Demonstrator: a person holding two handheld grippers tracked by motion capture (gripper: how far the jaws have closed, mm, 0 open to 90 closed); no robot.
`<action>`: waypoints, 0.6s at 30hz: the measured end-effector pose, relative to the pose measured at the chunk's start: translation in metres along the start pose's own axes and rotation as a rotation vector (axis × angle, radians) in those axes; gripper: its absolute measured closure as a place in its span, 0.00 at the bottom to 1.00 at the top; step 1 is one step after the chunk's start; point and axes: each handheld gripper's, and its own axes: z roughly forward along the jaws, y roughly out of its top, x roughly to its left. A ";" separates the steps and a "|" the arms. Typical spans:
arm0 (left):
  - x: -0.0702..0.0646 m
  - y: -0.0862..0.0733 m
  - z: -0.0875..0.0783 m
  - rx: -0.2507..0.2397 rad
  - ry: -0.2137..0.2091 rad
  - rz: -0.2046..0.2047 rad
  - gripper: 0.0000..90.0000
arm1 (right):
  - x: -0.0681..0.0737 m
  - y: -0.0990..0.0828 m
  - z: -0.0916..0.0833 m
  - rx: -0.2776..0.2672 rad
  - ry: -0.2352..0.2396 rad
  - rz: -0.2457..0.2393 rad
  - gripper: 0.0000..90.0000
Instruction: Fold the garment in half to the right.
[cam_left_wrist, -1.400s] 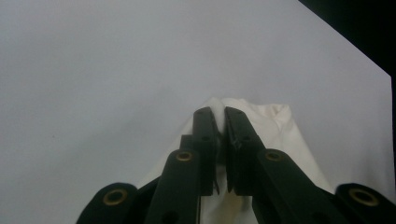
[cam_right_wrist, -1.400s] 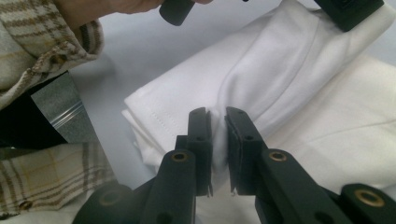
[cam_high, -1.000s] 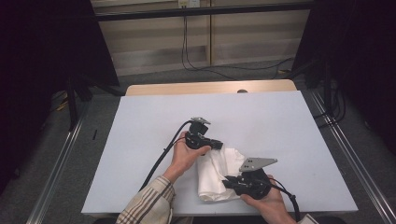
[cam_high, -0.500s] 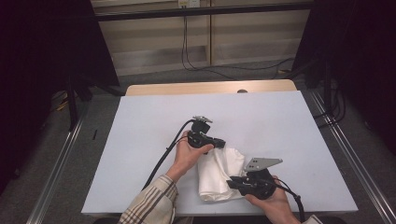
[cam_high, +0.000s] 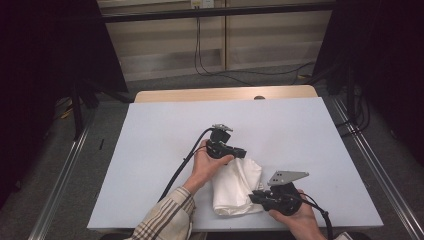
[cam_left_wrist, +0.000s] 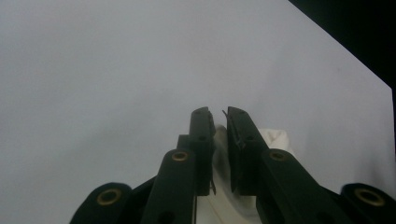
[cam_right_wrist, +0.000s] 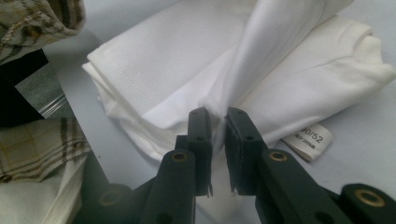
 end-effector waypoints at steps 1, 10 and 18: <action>0.000 0.000 0.001 -0.003 -0.003 0.001 0.90 | 0.000 0.000 0.000 0.002 0.001 0.000 0.90; -0.002 0.001 0.008 0.004 -0.014 0.008 0.91 | -0.001 -0.006 -0.002 0.013 -0.010 -0.001 0.90; -0.006 0.003 0.015 0.013 0.009 0.009 0.90 | -0.003 -0.010 -0.001 0.014 -0.004 0.014 0.88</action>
